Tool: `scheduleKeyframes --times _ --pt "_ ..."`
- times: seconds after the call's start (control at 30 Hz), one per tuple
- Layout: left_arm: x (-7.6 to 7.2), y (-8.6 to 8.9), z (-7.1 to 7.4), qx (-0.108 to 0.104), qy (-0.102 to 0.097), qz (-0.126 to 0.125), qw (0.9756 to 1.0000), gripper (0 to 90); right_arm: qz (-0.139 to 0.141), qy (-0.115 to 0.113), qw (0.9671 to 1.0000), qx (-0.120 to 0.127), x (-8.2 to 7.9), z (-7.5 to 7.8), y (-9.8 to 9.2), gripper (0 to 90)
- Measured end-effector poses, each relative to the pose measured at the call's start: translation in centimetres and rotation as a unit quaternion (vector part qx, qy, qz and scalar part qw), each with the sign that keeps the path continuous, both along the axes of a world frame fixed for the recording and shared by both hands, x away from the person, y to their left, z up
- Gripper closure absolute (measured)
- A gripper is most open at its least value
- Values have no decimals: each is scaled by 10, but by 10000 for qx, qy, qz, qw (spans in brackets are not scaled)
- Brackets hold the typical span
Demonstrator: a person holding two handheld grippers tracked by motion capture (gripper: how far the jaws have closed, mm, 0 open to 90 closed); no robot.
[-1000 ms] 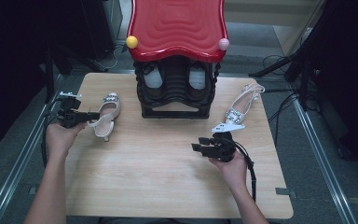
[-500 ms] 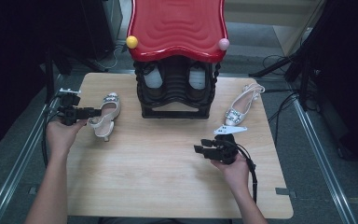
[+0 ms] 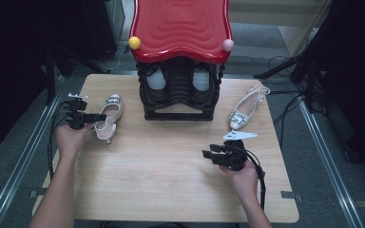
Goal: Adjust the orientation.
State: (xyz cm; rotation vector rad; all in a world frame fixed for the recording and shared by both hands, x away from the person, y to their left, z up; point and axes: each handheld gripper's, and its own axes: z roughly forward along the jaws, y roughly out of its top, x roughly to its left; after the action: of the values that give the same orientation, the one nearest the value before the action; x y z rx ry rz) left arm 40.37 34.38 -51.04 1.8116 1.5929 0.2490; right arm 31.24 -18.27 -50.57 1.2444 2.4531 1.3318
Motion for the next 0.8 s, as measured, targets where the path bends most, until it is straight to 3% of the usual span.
scheduleKeyframes --times 0.2,0.3,0.47,0.8 --pt "0 -1 1 272 63 166 9995 824 -4 15 10000 -8 1 -2 0 547" --pt "0 -4 2 349 53 249 9991 842 -4 -4 10000 19 1 -2 0 546" --pt "0 2 1 -124 183 229 9995 862 -2 35 10000 34 2 -2 0 544" --pt "-8 -1 10 -405 167 101 9990 867 -16 -25 9999 101 2 0 0 540"
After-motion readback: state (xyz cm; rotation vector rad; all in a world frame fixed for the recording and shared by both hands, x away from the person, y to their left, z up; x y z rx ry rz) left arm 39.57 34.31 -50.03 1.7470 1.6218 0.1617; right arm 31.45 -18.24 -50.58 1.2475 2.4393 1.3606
